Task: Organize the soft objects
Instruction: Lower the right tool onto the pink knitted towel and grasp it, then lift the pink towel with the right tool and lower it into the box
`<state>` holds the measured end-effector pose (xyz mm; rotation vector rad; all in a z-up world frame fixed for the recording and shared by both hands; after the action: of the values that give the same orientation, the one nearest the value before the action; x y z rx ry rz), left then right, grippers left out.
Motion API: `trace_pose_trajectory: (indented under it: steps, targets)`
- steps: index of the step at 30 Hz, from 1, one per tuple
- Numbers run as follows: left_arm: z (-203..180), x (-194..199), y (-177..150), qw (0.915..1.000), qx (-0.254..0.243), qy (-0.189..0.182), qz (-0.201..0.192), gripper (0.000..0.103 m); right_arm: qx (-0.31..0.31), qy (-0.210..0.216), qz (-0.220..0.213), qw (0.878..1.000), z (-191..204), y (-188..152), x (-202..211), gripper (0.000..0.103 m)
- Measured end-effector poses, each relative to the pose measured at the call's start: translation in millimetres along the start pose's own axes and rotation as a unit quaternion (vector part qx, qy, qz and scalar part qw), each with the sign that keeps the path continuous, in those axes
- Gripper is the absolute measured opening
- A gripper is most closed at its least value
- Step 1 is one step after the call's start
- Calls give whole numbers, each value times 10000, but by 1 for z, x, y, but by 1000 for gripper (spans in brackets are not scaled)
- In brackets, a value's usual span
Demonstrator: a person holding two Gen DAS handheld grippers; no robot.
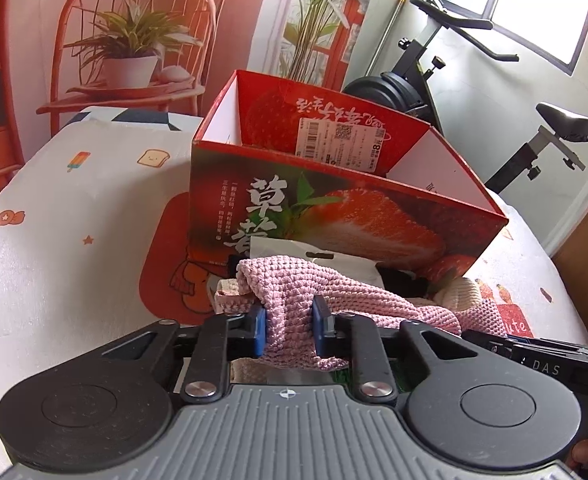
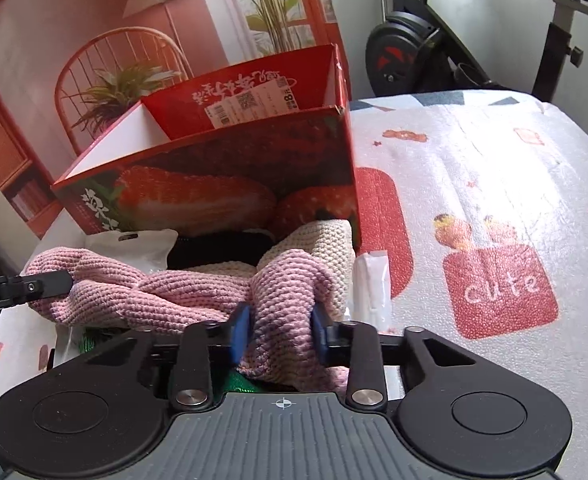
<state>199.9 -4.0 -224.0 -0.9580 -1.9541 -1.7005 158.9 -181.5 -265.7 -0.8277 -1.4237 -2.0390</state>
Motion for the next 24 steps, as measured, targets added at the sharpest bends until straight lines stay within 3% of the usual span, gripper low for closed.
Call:
trace_pose_trajectory:
  steps: [6, 12, 24]
  targets:
    - [-7, 9, 6, 9997, -113, -83, -222, 20, 101, 34, -328, 9994, 4, 10, 15, 15]
    - [-2, 7, 5, 9998, -91, 64, -186, 20, 516, 124, -679, 9963, 20, 21, 31, 15]
    - [-1, 5, -1, 10000, -70, 30, -13, 20, 478, 148, -699, 9963, 18, 17, 29, 15]
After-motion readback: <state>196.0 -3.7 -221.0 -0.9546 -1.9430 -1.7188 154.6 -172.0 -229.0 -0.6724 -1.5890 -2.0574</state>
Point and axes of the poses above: each gripper's, at about its wrist camera, not at the fingertips, and x roughly against the way its jaws point, z to its left, y to its top, the point moved 6 cm from there along -x, roughly the way its jaws point, and after that the axes turned 1 degree about -x, right-handed, at the moved point
